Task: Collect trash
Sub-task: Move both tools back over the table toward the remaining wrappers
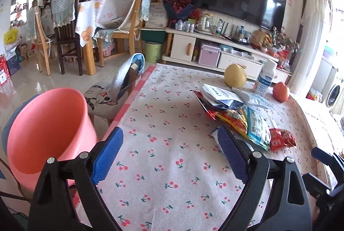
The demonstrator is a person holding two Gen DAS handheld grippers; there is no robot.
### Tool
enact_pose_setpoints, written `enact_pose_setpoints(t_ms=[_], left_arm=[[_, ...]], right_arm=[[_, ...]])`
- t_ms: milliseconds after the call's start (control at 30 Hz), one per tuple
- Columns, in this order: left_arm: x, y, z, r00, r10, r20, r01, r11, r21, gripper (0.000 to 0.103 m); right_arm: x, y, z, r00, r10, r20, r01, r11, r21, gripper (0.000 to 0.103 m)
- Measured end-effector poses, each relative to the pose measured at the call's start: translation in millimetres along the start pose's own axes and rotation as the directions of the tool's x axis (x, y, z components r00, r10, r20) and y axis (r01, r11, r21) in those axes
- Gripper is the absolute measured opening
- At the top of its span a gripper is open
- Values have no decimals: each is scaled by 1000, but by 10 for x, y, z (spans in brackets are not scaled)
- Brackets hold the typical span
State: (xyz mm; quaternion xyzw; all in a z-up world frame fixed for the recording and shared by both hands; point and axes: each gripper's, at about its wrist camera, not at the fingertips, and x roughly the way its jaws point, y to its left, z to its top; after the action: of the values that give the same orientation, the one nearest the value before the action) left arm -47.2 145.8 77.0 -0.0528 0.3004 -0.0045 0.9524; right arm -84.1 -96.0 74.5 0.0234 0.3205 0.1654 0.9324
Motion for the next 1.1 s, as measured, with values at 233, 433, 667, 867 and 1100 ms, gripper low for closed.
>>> enact_pose_setpoints(t_ms=[233, 433, 667, 867, 1100], left_arm=[[29, -288, -76, 999, -31, -17, 32, 997, 77, 90], [99, -552, -166, 997, -59, -55, 66, 987, 146, 90], [185, -789, -237, 993, -94, -77, 106, 978, 179, 90], [300, -898, -265, 989, -107, -102, 125, 973, 194, 90], [363, -910, -264, 985, -119, -127, 143, 970, 195, 90]], right_arm=[[-34, -392, 39, 1000, -23, -17, 25, 995, 95, 98], [-73, -658, 144, 998, -49, -27, 52, 989, 138, 98], [-29, -868, 232, 990, -131, -44, 136, 983, 128, 98], [72, -1156, 268, 989, -124, -76, 138, 968, 209, 98], [285, -1298, 308, 992, -69, -110, 93, 968, 232, 98]])
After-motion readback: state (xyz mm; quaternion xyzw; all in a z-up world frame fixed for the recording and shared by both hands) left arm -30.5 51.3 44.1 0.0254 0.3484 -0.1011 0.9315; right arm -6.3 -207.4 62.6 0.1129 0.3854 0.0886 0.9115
